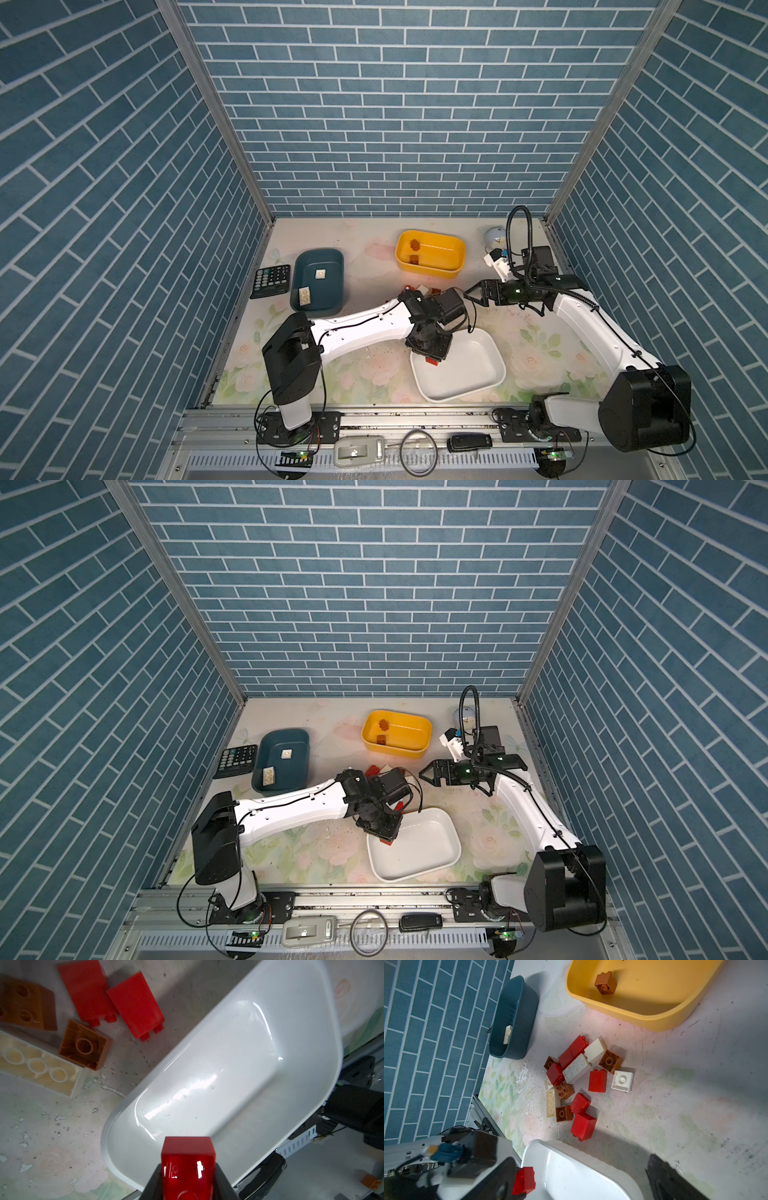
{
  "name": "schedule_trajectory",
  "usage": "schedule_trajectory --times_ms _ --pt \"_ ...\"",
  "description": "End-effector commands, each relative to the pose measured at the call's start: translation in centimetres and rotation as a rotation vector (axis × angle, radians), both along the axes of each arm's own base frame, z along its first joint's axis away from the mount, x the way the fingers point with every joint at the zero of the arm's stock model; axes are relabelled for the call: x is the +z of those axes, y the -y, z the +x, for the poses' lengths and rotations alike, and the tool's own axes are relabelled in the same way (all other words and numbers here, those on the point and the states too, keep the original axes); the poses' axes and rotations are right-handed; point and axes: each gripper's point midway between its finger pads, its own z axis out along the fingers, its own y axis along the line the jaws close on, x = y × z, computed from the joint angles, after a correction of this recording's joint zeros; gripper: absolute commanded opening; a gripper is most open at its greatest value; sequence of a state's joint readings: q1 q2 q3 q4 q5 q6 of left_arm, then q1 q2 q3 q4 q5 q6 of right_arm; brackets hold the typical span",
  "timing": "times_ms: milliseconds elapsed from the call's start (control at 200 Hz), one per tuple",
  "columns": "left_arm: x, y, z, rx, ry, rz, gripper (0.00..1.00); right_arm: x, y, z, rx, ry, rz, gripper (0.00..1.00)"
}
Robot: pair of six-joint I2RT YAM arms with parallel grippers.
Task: Sort the legos into containers by color
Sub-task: Place the lego in the container.
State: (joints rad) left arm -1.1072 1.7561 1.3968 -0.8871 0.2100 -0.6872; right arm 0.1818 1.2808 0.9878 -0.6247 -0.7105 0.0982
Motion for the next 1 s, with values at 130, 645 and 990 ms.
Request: schedule_trajectory --times_ms 130,645,990 --pt "0.6 -0.1 0.5 -0.019 0.031 0.002 0.63 0.5 0.5 -0.9 0.024 0.024 -0.028 0.99" --pt "2.5 -11.1 12.0 0.024 0.189 0.240 0.71 1.1 -0.1 -0.2 0.031 0.030 0.005 0.99" --pt "-1.1 -13.7 18.1 0.087 0.168 0.258 0.66 0.9 -0.3 0.3 0.032 0.020 0.015 0.99"
